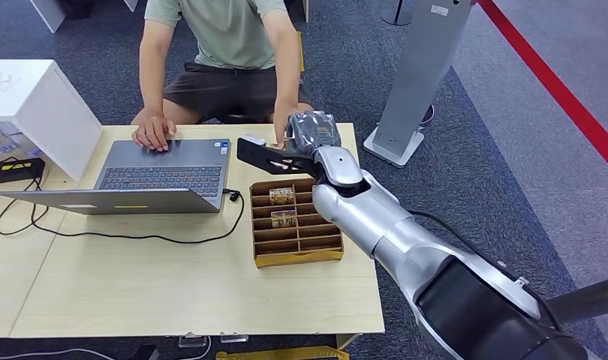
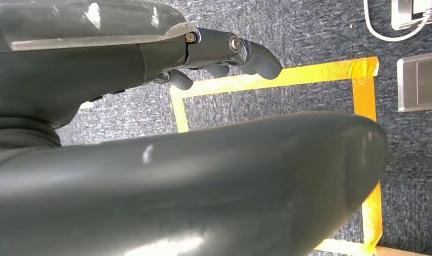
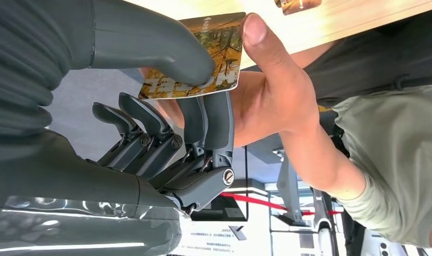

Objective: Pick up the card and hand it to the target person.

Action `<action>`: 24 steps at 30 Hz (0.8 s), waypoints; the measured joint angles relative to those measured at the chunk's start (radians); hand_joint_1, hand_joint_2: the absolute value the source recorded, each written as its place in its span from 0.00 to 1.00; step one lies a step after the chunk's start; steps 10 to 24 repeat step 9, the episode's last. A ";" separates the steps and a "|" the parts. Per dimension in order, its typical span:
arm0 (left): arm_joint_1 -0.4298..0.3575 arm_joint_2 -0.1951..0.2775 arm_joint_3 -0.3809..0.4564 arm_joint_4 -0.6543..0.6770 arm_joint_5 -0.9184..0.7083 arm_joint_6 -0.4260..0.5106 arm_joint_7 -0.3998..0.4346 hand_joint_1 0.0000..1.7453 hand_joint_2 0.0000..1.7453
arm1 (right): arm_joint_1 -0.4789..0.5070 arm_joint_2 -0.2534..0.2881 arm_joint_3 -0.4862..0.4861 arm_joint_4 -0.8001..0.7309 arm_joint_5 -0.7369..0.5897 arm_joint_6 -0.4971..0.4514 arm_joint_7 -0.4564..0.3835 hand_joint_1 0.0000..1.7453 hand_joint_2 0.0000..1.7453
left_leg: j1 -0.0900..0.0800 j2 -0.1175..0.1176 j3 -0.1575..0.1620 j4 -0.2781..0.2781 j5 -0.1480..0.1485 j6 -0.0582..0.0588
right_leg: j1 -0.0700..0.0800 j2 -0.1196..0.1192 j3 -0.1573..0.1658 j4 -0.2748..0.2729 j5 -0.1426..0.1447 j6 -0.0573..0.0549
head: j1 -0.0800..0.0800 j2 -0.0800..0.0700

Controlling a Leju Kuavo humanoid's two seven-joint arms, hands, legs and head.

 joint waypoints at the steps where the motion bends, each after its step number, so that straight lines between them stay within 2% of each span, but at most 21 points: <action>1: 0.000 0.000 0.000 0.000 0.000 -0.001 0.000 0.00 0.00 | 0.000 0.001 0.000 0.004 0.000 -0.001 0.000 0.00 1.00 | 0.000 0.000 0.000 0.000 0.000 0.000 | 0.000 0.000 0.000 0.000 0.000 0.000 | 0.000 0.000; 24: 0.001 0.000 -0.008 0.000 -0.001 -0.003 0.006 0.00 0.00 | -0.004 0.006 0.001 0.027 0.002 -0.010 0.000 0.00 1.00 | 0.000 0.000 0.000 0.000 0.000 0.000 | 0.000 0.000 0.000 0.000 0.000 0.000 | 0.000 0.000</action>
